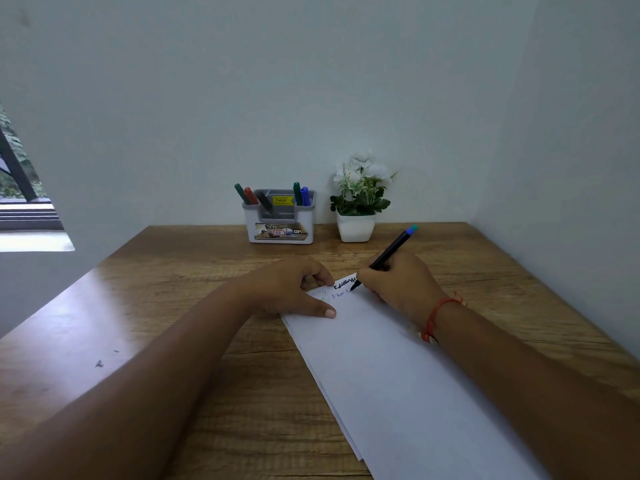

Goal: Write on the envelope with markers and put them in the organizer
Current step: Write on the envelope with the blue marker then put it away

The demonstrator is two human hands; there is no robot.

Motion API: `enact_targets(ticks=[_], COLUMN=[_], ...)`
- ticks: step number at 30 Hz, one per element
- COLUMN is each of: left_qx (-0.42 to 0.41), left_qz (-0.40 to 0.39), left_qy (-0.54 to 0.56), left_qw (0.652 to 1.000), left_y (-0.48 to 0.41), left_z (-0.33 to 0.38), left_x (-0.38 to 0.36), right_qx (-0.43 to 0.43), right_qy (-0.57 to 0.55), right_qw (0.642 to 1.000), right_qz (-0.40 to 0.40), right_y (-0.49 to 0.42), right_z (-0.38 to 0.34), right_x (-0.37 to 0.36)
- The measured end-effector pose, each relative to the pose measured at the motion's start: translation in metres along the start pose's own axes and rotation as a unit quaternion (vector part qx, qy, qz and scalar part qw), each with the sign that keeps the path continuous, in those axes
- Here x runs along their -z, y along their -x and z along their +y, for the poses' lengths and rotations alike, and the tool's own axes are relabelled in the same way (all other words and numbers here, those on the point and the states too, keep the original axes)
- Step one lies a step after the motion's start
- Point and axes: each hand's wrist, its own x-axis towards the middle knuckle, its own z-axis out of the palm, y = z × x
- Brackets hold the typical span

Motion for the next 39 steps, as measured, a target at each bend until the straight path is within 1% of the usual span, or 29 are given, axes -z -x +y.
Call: enact_targets(ticks=[9, 17, 26, 33, 35, 38, 39], left_qx=[-0.001, -0.001, 0.010, 0.010, 0.011, 0.012, 0.011], left_qz=[0.002, 0.000, -0.002, -0.005, -0.004, -0.002, -0.002], left_qy=[0.005, 0.001, 0.004, 0.003, 0.001, -0.001, -0.001], left_qw=[1.000, 1.000, 1.000, 1.000, 1.000, 1.000, 1.000], left_y=[0.002, 0.002, 0.001, 0.002, 0.003, 0.005, 0.005], left_z=[0.001, 0.002, -0.001, 0.002, 0.004, 0.006, 0.007], left_x=[0.000, 0.001, 0.000, 0.001, 0.001, 0.002, 0.002], right_qx=[-0.012, -0.014, -0.012, -0.025, -0.013, 0.031, 0.040], right_qy=[0.010, -0.005, 0.000, 0.005, 0.001, 0.004, 0.009], right_qw=[1.000, 1.000, 1.000, 0.999, 1.000, 0.998, 0.997], right_qz=[0.019, 0.004, 0.028, 0.027, 0.010, -0.062, -0.071], right_y=[-0.001, -0.002, -0.003, -0.004, -0.002, 0.005, 0.006], right_z=[0.001, 0.002, 0.004, 0.003, 0.002, -0.002, -0.003], right_x=[-0.001, 0.001, -0.002, -0.001, 0.000, -0.004, -0.005])
